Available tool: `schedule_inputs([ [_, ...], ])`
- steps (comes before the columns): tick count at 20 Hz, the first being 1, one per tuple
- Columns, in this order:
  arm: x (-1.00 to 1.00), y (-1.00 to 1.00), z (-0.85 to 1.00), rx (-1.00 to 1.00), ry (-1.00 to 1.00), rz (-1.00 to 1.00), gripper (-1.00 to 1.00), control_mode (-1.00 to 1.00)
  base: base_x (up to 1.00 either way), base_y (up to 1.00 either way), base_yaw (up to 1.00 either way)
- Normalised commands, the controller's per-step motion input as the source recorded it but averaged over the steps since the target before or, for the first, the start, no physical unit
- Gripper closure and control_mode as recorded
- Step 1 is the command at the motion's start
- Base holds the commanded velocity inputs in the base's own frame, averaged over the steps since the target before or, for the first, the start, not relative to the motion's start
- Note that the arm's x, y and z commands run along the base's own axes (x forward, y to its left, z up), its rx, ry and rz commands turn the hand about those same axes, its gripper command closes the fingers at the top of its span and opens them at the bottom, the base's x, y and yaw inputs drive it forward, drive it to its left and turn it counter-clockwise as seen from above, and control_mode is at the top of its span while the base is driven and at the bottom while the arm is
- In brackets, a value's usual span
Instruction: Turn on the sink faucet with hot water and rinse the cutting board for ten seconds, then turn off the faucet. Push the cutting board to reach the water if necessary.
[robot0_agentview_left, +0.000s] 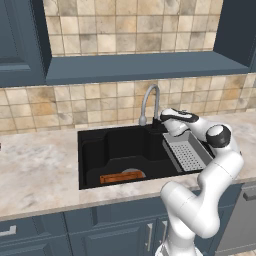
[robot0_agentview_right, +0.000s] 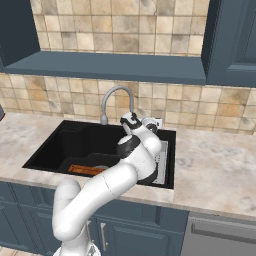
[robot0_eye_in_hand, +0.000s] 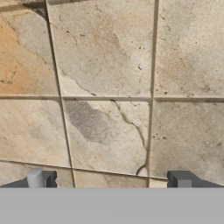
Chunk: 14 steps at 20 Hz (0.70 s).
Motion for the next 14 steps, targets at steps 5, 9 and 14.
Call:
schedule_inputs([
  [5, 0.00, 0.00, 0.00, 0.00, 0.00, 0.00, -1.00, -1.00, 0.00, 0.00, 0.00],
  [9, 0.00, 0.00, 0.00, 0.00, 0.00, 0.00, -1.00, -1.00, 0.00, 0.00, 0.00],
  [14, 0.00, -0.04, 0.00, 0.00, 0.00, 0.00, -1.00, -1.00, 0.00, 0.00, 0.00],
])
